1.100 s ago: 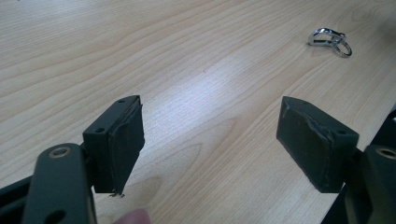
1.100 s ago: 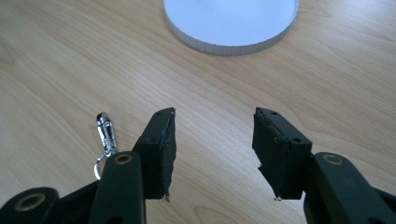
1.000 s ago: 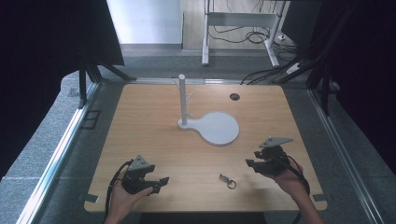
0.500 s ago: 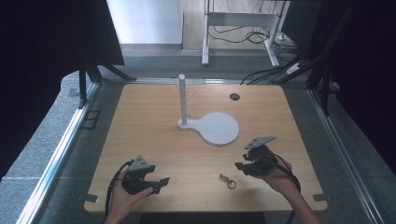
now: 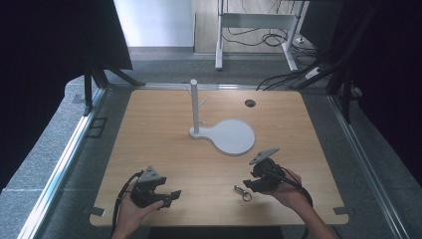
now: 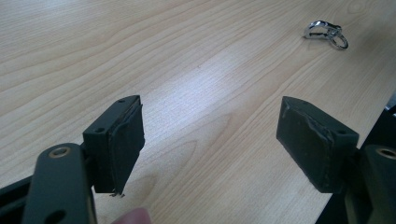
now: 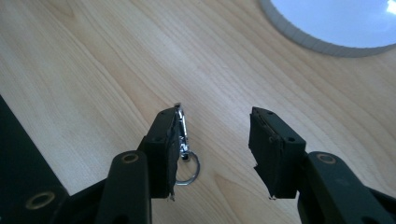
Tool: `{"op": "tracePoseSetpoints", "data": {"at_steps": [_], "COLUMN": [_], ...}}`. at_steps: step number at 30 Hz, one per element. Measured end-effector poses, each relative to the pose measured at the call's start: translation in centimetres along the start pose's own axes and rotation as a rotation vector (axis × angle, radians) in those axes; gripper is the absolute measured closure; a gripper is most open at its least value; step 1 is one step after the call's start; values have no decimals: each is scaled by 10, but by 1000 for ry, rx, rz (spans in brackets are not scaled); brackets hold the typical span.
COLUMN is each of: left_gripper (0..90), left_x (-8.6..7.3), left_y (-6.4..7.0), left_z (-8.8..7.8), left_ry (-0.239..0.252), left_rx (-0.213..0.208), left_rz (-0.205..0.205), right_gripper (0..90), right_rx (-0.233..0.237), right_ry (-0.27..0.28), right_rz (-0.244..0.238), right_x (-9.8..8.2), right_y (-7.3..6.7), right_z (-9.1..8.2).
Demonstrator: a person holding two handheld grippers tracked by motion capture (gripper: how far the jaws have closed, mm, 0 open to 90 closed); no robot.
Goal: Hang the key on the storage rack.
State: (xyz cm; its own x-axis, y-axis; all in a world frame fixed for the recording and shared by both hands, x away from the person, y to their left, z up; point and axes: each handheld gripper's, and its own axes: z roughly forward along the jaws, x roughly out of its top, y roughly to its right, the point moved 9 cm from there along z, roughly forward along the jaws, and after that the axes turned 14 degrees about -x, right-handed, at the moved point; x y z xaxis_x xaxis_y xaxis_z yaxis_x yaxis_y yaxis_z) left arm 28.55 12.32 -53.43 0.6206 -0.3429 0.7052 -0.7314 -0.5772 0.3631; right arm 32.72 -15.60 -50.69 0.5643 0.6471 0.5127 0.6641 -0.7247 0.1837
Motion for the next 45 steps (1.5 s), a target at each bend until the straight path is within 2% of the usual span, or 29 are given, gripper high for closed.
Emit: {"op": "tracePoseSetpoints", "data": {"at_steps": [8, 11, 30, 45], "left_gripper": [239, 239, 239, 240], "left_x": [1, 1, 0, 1], "left_y": [1, 0, -2, -1], "left_z": [-3, -2, -4, -4], "left_ry": [8, 6, 7, 11], "left_rx": [1, 3, 8, -1], "left_rz": [4, 2, 0, -2], "right_gripper": [561, 598, 624, 722], "right_rx": [19, 29, 27, 11], "right_ry": [-49, -74, -165, -199], "right_rz": [-27, -39, -75, -124], "right_x": [-4, -7, -15, -21], "right_y": [-13, -20, -27, -32], "right_z": [9, 17, 43, 48]}}
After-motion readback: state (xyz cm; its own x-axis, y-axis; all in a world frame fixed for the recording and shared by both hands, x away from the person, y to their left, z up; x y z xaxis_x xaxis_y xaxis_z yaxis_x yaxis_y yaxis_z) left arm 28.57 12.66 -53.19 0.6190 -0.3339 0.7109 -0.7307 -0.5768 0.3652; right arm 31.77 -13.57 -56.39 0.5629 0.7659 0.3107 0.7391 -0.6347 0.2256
